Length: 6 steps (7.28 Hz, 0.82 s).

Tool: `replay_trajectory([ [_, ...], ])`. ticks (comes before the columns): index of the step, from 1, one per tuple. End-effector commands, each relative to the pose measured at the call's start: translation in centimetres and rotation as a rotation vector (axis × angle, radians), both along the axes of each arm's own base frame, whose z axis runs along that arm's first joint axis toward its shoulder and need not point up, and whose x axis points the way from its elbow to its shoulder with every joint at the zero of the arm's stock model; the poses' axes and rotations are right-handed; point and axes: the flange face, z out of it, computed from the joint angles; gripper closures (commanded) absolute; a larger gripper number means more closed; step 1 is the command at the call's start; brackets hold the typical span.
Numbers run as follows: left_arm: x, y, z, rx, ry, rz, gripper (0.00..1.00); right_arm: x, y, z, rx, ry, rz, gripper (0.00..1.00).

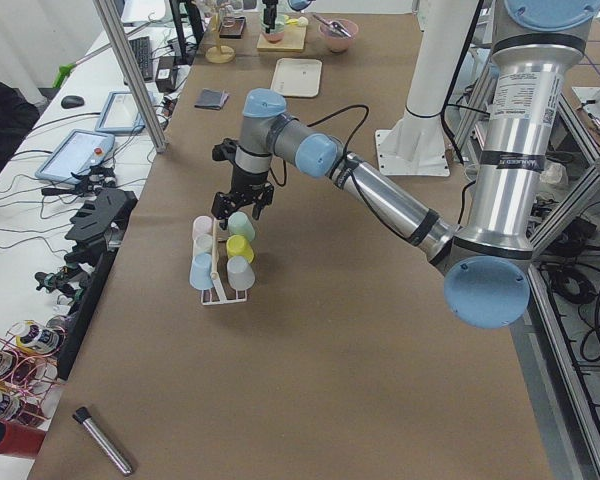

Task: Pick up and place green cup on tray

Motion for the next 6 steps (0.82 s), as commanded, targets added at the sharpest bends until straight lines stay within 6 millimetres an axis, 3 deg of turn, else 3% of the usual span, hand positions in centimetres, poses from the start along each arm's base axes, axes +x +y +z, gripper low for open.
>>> replay_trajectory([
  [1, 7.0, 3.7, -3.7, 0.197, -0.144, 0.125, 0.02, -0.3, 3.7, 4.6, 0.018, -0.017, -0.019, 0.04],
  [2, 9.1, 5.3, -4.6, 0.238, -0.157, 0.185, 0.02, -1.7, 6.0, 6.1, 0.061, -0.022, -0.054, 0.05],
  [4, 12.4, 6.8, -4.5, 0.447, -0.437, 0.324, 0.02, -5.5, 7.0, 6.8, 0.129, 0.01, -0.108, 0.15],
  [6, 15.3, 9.0, -1.8, 0.611, -0.74, 0.443, 0.02, -6.6, 7.5, 7.4, 0.124, 0.008, -0.137, 0.38],
])
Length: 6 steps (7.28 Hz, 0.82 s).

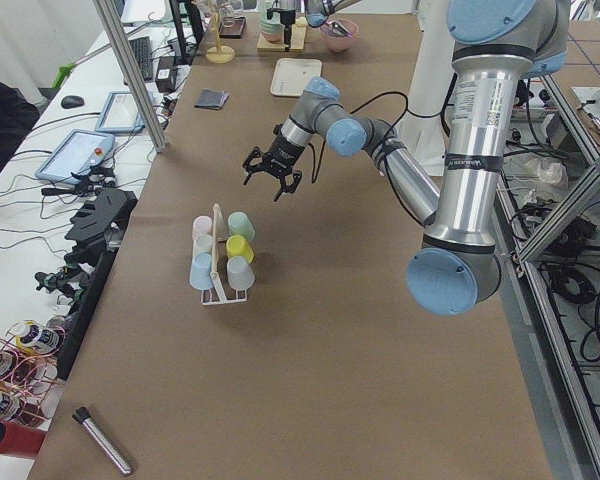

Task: Pick up and place green cup on tray

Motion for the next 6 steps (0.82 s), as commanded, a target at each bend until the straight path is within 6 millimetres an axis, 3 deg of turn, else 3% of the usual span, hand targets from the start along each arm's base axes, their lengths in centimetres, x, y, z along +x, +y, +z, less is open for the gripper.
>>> replay_trajectory([
  [1, 3.1, 2.5, 4.4, 0.237, -0.303, 0.071, 0.02, -1.2, 0.5, 0.4, 0.003, 0.003, -0.026, 0.44],
  [2, 4.8, 2.6, 8.3, 0.337, -0.404, 0.122, 0.02, -1.5, 0.7, 0.7, -0.001, 0.005, -0.033, 0.49],
  [3, 5.9, 2.0, 10.1, 0.426, -0.439, 0.177, 0.02, -1.5, 0.7, 0.7, 0.0, 0.005, -0.034, 0.52],
  [6, 8.0, 1.9, 10.9, 0.48, -0.575, 0.214, 0.02, -1.6, 0.9, 1.0, -0.005, 0.006, -0.039, 0.55],
])
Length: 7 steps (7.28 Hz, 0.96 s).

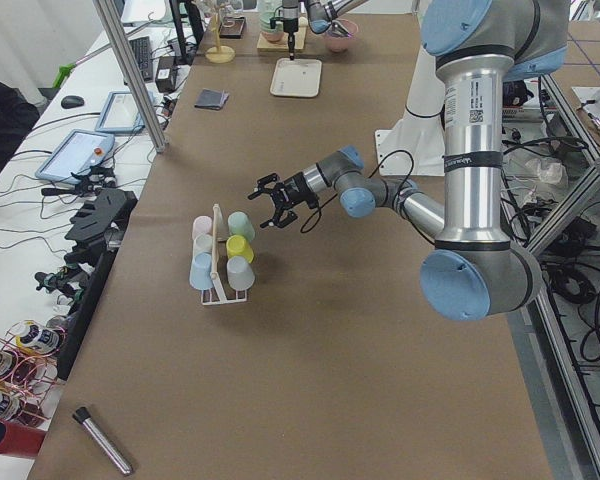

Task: Pick up and place green cup on tray

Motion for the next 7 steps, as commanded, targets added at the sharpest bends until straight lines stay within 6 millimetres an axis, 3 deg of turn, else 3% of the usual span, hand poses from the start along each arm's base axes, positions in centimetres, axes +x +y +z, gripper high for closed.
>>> replay_trajectory([
  [1, 3.3, 0.2, -0.7, 0.068, -0.116, 0.026, 0.02, -0.2, 0.2, 0.4, -0.008, 0.003, -0.005, 0.57],
  [2, 4.5, 0.2, -0.7, 0.09, -0.18, 0.037, 0.02, -0.3, 0.3, 0.4, -0.008, 0.003, -0.008, 0.57],
  [3, 5.3, -0.4, 1.1, 0.109, -0.234, -0.003, 0.02, -0.4, 0.3, 0.5, -0.011, 0.004, -0.01, 0.59],
  [4, 5.4, -0.5, 1.7, 0.107, -0.252, -0.005, 0.02, -0.5, 0.3, 0.5, -0.011, 0.004, -0.011, 0.62],
  [5, 5.5, -0.5, 2.0, 0.103, -0.261, -0.006, 0.02, -0.5, 0.3, 0.5, -0.011, 0.004, -0.011, 0.71],
  [7, 7.5, -1.3, 3.2, 0.095, -0.276, -0.004, 0.02, -0.5, 0.4, 0.5, -0.01, 0.001, -0.013, 1.0],
])
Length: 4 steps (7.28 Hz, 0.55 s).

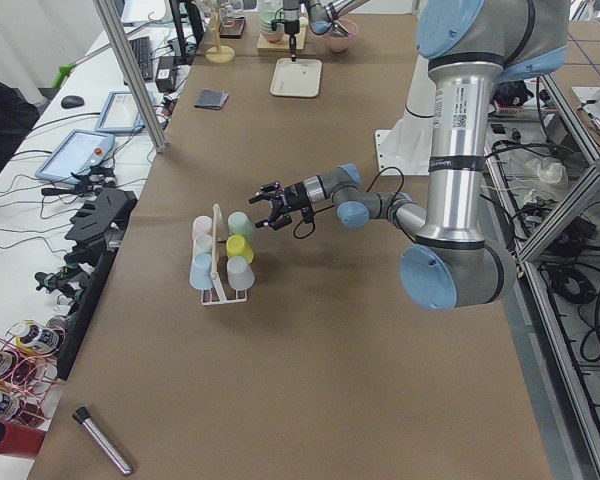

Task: Pick up and place green cup on tray

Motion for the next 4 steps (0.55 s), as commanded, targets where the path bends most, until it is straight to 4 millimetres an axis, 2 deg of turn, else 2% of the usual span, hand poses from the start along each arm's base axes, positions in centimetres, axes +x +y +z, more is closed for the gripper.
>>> replay_trajectory([
  [1, 1.6, -0.7, 0.9, -0.006, -0.011, -0.003, 0.02, 0.0, 0.0, -0.1, -0.001, -0.004, 0.0, 1.0],
  [2, 2.1, -0.9, 1.4, -0.008, -0.017, -0.004, 0.02, 0.0, 0.0, -0.2, -0.005, -0.006, 0.0, 1.0],
  [4, 2.8, -1.2, 2.4, -0.016, -0.036, -0.004, 0.02, -0.3, -0.6, -1.5, 0.008, -0.018, 0.002, 1.0],
])
